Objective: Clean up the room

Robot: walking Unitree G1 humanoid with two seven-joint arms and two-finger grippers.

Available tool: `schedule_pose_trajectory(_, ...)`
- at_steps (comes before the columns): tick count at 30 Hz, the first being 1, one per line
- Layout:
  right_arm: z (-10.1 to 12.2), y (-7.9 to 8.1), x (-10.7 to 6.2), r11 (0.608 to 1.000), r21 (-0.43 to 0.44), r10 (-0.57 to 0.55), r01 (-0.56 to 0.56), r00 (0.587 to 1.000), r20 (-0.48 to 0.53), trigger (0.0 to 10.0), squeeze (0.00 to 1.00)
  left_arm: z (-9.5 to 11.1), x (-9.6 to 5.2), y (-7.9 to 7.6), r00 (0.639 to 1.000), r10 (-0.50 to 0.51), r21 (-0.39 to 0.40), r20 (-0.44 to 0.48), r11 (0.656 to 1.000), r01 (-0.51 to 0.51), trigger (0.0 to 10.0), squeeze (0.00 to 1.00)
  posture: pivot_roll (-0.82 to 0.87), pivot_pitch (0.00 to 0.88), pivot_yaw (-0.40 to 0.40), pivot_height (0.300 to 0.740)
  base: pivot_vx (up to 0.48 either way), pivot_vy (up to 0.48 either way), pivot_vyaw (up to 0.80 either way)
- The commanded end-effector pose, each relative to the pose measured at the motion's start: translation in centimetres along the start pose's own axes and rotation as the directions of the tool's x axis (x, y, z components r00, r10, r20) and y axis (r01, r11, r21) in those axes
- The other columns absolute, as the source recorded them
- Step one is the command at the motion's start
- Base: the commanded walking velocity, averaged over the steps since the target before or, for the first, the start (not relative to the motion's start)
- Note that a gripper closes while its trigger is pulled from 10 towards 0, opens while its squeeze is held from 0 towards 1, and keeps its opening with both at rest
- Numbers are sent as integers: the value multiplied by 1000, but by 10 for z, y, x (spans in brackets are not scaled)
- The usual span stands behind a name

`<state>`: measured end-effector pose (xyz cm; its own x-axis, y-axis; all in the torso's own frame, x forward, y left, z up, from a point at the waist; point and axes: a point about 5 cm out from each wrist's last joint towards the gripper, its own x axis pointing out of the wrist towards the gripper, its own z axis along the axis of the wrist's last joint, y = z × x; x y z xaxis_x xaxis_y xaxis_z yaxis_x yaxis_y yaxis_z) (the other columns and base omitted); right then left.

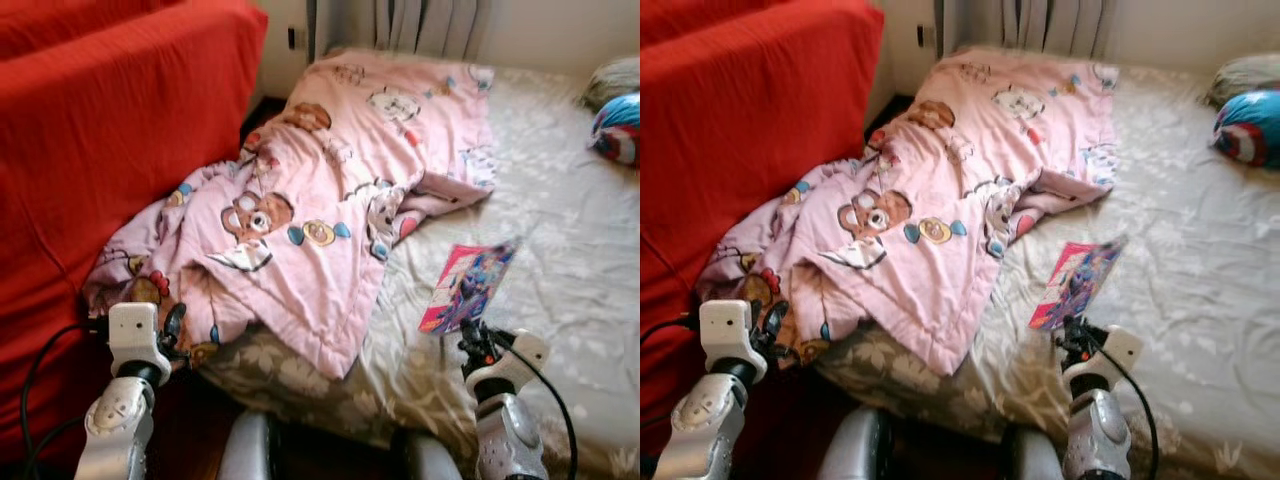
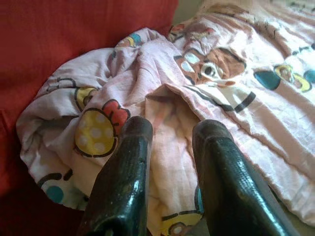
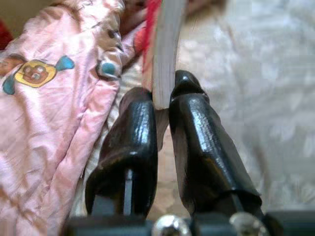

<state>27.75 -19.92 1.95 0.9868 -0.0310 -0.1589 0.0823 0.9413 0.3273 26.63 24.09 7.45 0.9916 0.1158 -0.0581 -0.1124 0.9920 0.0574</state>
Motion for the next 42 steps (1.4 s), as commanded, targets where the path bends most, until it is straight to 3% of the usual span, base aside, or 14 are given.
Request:
schedule_pose_trajectory(1, 17, 0, 4, 997, -75, 21, -17, 998, 54, 10000, 0, -8, -4, 2, 1000, 22, -25, -22, 999, -23, 10000, 0, 80, 0, -38, 606, 0, 0, 0)
schedule_pose_trajectory(3, 20, 0, 5, 995, -99, 37, -32, 998, 51, 10000, 0, -12, -5, -1, 999, 18, -38, -38, 999, -20, 10000, 0, 67, 0, -40, 606, 0, 0, 0)
schedule_pose_trajectory(4, 22, 4, 6, 983, -172, 75, -67, 996, 41, 10000, 0, -15, -5, -2, 999, 21, -55, -44, 998, -24, 10000, 0, 62, 0, -41, 606, 0, 0, 0)
schedule_pose_trajectory(9, 24, 7, 7, 976, -199, 97, -89, 995, 30, 10000, 0, -17, -4, -4, 999, 30, -80, -41, 996, -34, 10000, 0, 57, 0, -41, 606, 0, 0, 0)
schedule_pose_trajectory(13, 27, 8, 10, 983, -169, 77, -69, 996, 40, 10000, 0, -17, -2, -11, 999, 11, -82, -37, 997, -14, 10000, 0, 61, 0, -42, 616, 0, 0, 0)
schedule_pose_trajectory(22, 16, 19, 8, 988, -139, 66, -64, 998, 11, 10000, 0, -19, -4, -10, 999, 27, -87, -34, 996, -30, 10000, 0, 70, 0, -38, 666, 0, 0, 0)
schedule_pose_trajectory(34, 13, 13, 6, 991, -133, 23, -23, 1000, -1, 10000, 0, -18, 0, -12, 999, 23, -96, -25, 995, -25, 10000, 0, 62, 0, -42, 736, 0, 0, 0)
schedule_pose_trajectory(42, 18, 13, 10, 989, -146, 32, -31, 999, 2, 10000, 0, -20, 2, -19, 1000, -3, -97, -23, 995, 1, 10000, 0, 54, 0, -49, 740, 0, 0, 0)
